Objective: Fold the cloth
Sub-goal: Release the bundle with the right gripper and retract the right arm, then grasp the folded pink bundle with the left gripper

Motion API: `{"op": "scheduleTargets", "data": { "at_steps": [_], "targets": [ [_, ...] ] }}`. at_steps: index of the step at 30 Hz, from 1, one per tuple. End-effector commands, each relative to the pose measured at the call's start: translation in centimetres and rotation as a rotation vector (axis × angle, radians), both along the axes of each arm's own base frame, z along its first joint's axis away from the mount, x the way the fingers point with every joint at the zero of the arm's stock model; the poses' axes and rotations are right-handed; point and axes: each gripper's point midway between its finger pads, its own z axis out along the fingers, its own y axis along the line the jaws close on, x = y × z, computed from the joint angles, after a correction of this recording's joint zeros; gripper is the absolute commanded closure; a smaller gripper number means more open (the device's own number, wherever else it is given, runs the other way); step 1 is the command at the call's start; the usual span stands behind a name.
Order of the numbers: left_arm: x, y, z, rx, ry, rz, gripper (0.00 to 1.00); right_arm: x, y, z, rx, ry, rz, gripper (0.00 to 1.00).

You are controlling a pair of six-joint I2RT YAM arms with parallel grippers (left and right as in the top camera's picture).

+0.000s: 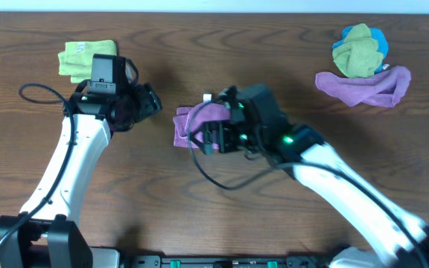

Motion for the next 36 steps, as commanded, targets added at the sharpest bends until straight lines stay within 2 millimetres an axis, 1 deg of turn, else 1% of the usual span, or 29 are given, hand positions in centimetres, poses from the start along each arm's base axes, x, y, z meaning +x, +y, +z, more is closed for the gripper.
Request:
{"op": "scheduleTargets", "data": {
  "at_steps": [1, 2, 3, 4, 6, 8, 12, 14, 16, 18, 19, 21, 25, 29, 31, 33, 36],
  "targets": [
    [-0.8, -0.9, 0.6, -0.082, 0.047, 0.026, 0.26, 0.6, -5.6, 2.2, -0.170, -0.143, -0.125, 0.01],
    [-1.1, -1.1, 0.4, -0.092, 0.061, 0.021, 0.26, 0.0, -7.2, 2.4, -0.212, -0.142, -0.148, 0.01],
    [-1.5, -1.3, 0.3, -0.107, 0.078, 0.017, 0.26, -0.9, -9.3, 2.5, -0.267, -0.132, -0.177, 0.01],
    [-1.7, -1.6, 0.2, -0.121, 0.088, 0.011, 0.27, -1.7, -10.8, 2.6, -0.302, -0.123, -0.195, 0.01],
    [-2.4, -2.0, -0.6, -0.150, 0.122, 0.021, 0.27, -3.5, -14.4, 2.8, -0.379, -0.096, -0.261, 0.01],
    [-3.2, -2.4, -1.7, -0.168, 0.155, 0.037, 0.27, -5.0, -16.8, 3.0, -0.415, -0.090, -0.307, 0.01],
    [-4.6, -4.1, -4.4, -0.256, 0.196, 0.039, 0.27, -7.5, -19.9, 3.6, -0.393, -0.129, -0.387, 0.01],
    [-4.7, -5.1, -5.5, -0.310, 0.188, 0.047, 0.27, -8.5, -21.0, 3.6, -0.374, -0.153, -0.427, 0.01],
    [-4.7, -5.8, -6.3, -0.346, 0.177, 0.067, 0.26, -9.4, -21.6, 3.5, -0.347, -0.164, -0.457, 0.01],
    [-4.7, -6.6, -7.0, -0.377, 0.158, 0.072, 0.23, -10.1, -21.7, 3.4, -0.313, -0.169, -0.472, 0.01],
    [-4.7, -7.0, -7.3, -0.387, 0.146, 0.072, 0.18, -10.3, -21.7, 3.4, -0.297, -0.171, -0.477, 0.01],
    [-4.8, -7.4, -7.8, -0.388, 0.127, 0.071, 0.02, -10.6, -21.7, 3.5, -0.283, -0.178, -0.480, 0.01],
    [-5.1, -7.5, -8.7, -0.341, 0.119, 0.079, 0.01, -10.5, -21.7, 3.5, -0.271, -0.172, -0.494, 0.01],
    [-4.7, -9.0, -9.2, -0.318, 0.089, 0.038, 0.00, -10.3, -21.6, 3.7, -0.254, -0.175, -0.506, 0.01],
    [-4.5, -9.4, -9.8, -0.319, 0.088, 0.034, 0.01, -10.2, -21.5, 3.8, -0.245, -0.175, -0.508, 0.01],
    [-4.4, -9.5, -10.5, -0.321, 0.104, 0.046, 0.03, -10.2, -21.2, 3.9, -0.232, -0.176, -0.500, 0.01],
    [-4.3, -9.7, -11.9, -0.324, 0.131, 0.052, 0.03, -10.2, -21.1, 3.9, -0.226, -0.174, -0.495, 0.01]
  ]
}}
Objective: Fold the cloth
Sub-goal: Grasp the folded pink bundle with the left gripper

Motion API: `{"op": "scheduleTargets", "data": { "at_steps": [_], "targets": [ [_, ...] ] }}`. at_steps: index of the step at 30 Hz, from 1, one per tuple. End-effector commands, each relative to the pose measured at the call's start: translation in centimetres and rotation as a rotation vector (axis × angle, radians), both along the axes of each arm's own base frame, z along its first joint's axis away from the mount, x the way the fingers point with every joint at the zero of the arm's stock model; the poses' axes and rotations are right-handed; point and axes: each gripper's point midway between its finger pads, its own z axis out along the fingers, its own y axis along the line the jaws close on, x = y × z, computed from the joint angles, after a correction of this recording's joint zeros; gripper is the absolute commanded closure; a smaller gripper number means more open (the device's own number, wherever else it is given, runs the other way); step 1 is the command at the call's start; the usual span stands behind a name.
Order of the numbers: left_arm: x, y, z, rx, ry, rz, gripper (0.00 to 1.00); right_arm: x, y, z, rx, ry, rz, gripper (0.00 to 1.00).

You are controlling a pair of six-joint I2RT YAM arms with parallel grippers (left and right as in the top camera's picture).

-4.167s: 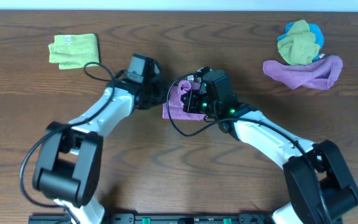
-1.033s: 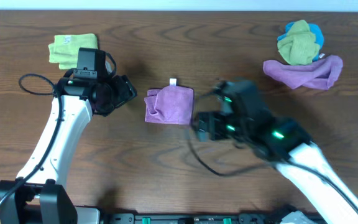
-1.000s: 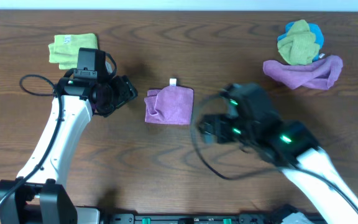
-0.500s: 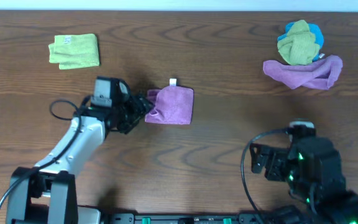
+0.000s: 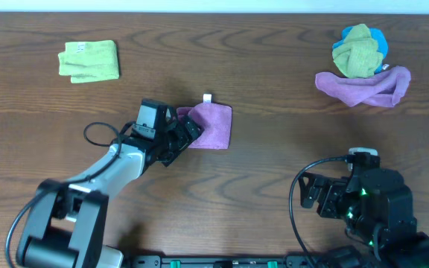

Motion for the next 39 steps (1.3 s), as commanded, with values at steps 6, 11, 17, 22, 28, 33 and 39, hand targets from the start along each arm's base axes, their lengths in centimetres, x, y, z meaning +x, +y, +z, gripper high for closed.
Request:
{"op": "scheduleTargets", "data": {
  "at_steps": [6, 11, 17, 22, 28, 33, 39],
  "targets": [
    [1.0, 0.3, -1.6, 0.017, -0.008, 0.035, 0.01, 0.0, 0.0, -0.2, 0.022, 0.009, -0.015, 0.01],
    [1.6, 0.3, -2.3, 0.026, -0.018, 0.051, 0.20, 0.0, 0.1, -0.2, 0.025, 0.007, -0.015, 0.01],
    [2.1, -1.1, -3.6, 0.004, -0.036, 0.021, 0.41, -0.2, 0.8, -0.1, 0.062, 0.019, 0.012, 0.01],
    [3.3, -2.4, -4.2, -0.016, -0.118, -0.030, 0.57, -0.5, 1.4, -0.1, 0.090, 0.029, 0.032, 0.01],
    [4.2, -2.7, -3.9, 0.008, -0.221, -0.108, 0.94, -0.6, 1.7, -0.1, 0.108, 0.036, 0.043, 0.01],
    [5.7, -3.4, -2.0, -0.015, -0.345, -0.155, 0.94, -0.8, 1.7, -0.3, 0.106, 0.047, 0.041, 0.01],
    [8.5, -2.4, 1.1, -0.112, -0.403, -0.129, 0.94, -1.0, 1.6, -0.5, 0.102, 0.058, 0.040, 0.01]
  ]
}}
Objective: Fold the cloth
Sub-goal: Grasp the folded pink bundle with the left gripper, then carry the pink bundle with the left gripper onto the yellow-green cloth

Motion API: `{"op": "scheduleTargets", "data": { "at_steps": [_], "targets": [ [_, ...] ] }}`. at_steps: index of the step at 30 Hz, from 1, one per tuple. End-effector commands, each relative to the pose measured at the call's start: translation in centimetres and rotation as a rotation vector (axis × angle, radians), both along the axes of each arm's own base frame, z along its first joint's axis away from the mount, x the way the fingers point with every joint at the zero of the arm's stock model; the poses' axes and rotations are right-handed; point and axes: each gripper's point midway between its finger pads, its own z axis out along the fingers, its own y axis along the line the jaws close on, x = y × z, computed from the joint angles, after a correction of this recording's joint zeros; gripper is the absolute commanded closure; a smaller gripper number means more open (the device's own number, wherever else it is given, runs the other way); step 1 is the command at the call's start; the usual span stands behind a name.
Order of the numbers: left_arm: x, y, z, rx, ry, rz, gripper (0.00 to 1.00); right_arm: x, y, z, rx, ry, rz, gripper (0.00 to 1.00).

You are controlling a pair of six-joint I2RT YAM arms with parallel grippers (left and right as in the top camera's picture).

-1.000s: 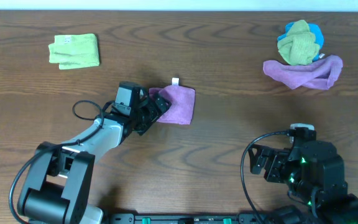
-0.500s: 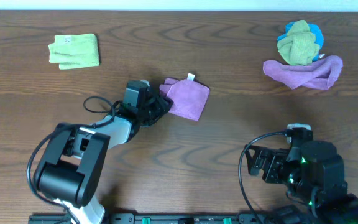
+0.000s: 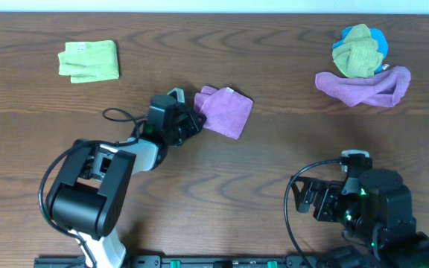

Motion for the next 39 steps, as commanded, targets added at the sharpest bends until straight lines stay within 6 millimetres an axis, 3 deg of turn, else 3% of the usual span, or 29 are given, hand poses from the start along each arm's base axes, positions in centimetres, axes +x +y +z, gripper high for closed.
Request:
{"op": "scheduleTargets", "data": {
  "at_steps": [1, 14, 21, 28, 33, 39],
  "targets": [
    [2.4, 0.8, 2.4, -0.069, -0.039, -0.013, 0.94, -0.1, -0.2, -0.2, 0.007, 0.010, -0.018, 0.01],
    [11.8, 9.1, 13.0, 0.000, -0.066, 0.198, 0.94, 0.2, -0.7, -0.2, -0.008, 0.003, -0.050, 0.01],
    [14.8, 14.1, 17.5, 0.150, -0.168, 0.316, 0.94, 1.1, -0.5, 0.5, 0.009, -0.036, -0.055, 0.01],
    [16.2, 19.0, 18.9, 0.278, -0.244, 0.435, 0.94, 2.2, -0.1, -0.2, -0.003, 0.003, -0.054, 0.01],
    [16.8, 22.3, 18.4, 0.338, -0.270, 0.475, 0.94, 3.1, 0.3, -1.4, -0.017, 0.059, -0.051, 0.01],
    [17.9, 24.7, 17.9, 0.365, -0.311, 0.502, 0.94, 4.1, 0.8, -1.5, -0.005, 0.060, -0.042, 0.01]
  ]
}}
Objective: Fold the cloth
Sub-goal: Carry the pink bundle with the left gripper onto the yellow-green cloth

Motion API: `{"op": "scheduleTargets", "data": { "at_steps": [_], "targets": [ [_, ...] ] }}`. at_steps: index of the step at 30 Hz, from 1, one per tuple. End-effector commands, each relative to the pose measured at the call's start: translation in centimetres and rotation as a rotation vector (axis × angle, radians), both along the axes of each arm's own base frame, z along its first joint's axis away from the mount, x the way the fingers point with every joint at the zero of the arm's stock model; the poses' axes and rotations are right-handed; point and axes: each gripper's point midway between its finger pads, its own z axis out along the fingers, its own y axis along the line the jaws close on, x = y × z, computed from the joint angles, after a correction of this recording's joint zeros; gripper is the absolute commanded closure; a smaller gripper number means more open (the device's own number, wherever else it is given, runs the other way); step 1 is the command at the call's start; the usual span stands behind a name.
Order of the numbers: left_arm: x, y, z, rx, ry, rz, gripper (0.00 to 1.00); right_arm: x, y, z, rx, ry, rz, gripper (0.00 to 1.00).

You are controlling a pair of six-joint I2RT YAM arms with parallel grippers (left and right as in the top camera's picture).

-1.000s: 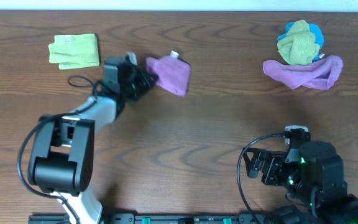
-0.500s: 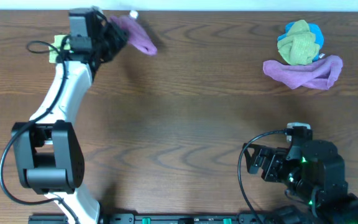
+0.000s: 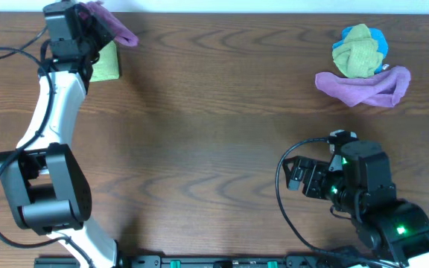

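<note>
The folded purple cloth (image 3: 111, 24) hangs in the air at the far left back of the table, with my left gripper (image 3: 95, 22) shut on it. It is held over the folded green cloth (image 3: 105, 65), which lies partly hidden under the arm. My right gripper (image 3: 298, 179) is low at the front right, away from any cloth; its fingers are too dark to tell open from shut.
A heap of unfolded cloths sits at the back right: a purple one (image 3: 365, 87) with a green one (image 3: 356, 50) and a blue one (image 3: 378, 39) on top. Cables trail from both arms.
My left gripper has moved from the table's middle to the far back left, carrying the folded purple cloth with it, now above the green cloth. The right arm has barely shifted.
First the right gripper was at the purple cloth in the middle while the left arm was by the green cloth. Then the right arm was back at the front right and the left gripper was at the folded cloth. The left then held it, and now holds it over the green cloth.
</note>
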Motion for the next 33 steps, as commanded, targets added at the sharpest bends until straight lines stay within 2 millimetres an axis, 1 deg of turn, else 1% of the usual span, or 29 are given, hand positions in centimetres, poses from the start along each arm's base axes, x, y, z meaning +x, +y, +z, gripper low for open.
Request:
{"op": "scheduleTargets", "data": {
  "at_steps": [1, 8, 12, 16, 22, 29, 33],
  "targets": [
    [1.0, 1.1, -0.6, 0.044, -0.011, 0.008, 0.94, 0.4, -0.1, 0.2, 0.019, -0.009, -0.020, 0.01],
    [2.1, 1.5, -3.6, 0.046, 0.010, 0.009, 0.94, 0.6, 0.2, 0.5, 0.042, -0.017, -0.031, 0.01],
    [2.3, 2.0, -4.7, 0.047, 0.024, 0.019, 0.94, 0.6, 0.2, 0.4, 0.051, -0.012, -0.044, 0.01],
    [2.4, 2.8, -5.0, 0.067, 0.027, 0.042, 0.94, 0.6, 0.2, 0.5, 0.053, -0.011, -0.045, 0.01],
    [2.6, 3.6, -4.5, 0.103, 0.002, 0.049, 0.94, 0.6, 0.2, 0.5, 0.052, -0.011, -0.046, 0.01],
    [2.2, 3.9, -5.6, 0.112, 0.040, 0.056, 0.94, 0.6, 0.2, 0.5, 0.062, -0.007, -0.057, 0.01],
    [2.0, 4.7, -5.9, 0.144, 0.057, 0.079, 0.94, 0.6, 0.3, 0.5, 0.068, -0.004, -0.053, 0.01]
  ]
}}
